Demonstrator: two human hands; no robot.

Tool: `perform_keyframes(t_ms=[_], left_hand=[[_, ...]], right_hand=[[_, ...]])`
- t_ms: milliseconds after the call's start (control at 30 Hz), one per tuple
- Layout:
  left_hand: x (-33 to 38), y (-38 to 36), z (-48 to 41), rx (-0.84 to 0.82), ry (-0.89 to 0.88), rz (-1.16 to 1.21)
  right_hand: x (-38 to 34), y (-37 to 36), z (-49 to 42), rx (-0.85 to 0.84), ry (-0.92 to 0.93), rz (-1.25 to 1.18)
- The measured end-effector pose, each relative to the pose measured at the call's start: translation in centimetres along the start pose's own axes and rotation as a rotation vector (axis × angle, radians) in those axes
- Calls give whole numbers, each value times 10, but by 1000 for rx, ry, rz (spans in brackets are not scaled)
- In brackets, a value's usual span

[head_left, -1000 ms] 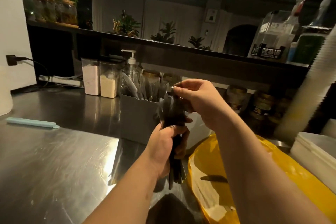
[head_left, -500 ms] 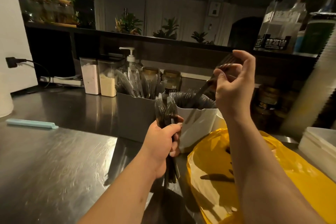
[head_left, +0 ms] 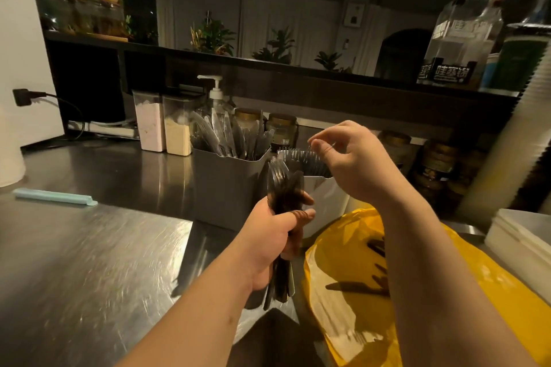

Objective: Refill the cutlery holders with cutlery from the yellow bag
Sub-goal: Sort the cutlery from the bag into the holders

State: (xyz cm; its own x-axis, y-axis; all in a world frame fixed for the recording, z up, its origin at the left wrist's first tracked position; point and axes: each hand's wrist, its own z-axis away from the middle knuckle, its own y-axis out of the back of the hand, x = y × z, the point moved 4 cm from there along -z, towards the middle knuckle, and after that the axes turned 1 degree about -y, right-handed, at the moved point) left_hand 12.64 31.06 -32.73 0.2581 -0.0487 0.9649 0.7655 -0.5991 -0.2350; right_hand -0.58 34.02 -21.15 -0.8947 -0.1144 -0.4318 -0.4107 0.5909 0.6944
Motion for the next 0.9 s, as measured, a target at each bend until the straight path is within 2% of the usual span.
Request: perform_keyframes(t_ms=[33,100,200,267,367,433,500,633,900], left_hand=[[1,0,1,-18,-4,11],[2,0,3,-45,5,34],[3,-3,4,-89,48,18],[2,-4,5,-103,77,-28],[1,-6,6,-130,102,-86],[2,-4,5,-134,96,-101],[4,-3,5,-173,93,-29],[4,-4,6,-250,118,130],[-2,-4,2,-173,183,160]], right_hand=[[-5,3,2,-17,13,-72],[-12,4,6,-162,53,-112],[-13,-2,13,-429,78,-61],[-12,-11,13,-484,121,11],[-11,-19,11,-408,159,-49],[-6,-18,9,-372,129,-201],[2,-14,9,-386,73,-395],[13,-7,8,-364,30,-602],[30,8,6,-240,-74,-732]])
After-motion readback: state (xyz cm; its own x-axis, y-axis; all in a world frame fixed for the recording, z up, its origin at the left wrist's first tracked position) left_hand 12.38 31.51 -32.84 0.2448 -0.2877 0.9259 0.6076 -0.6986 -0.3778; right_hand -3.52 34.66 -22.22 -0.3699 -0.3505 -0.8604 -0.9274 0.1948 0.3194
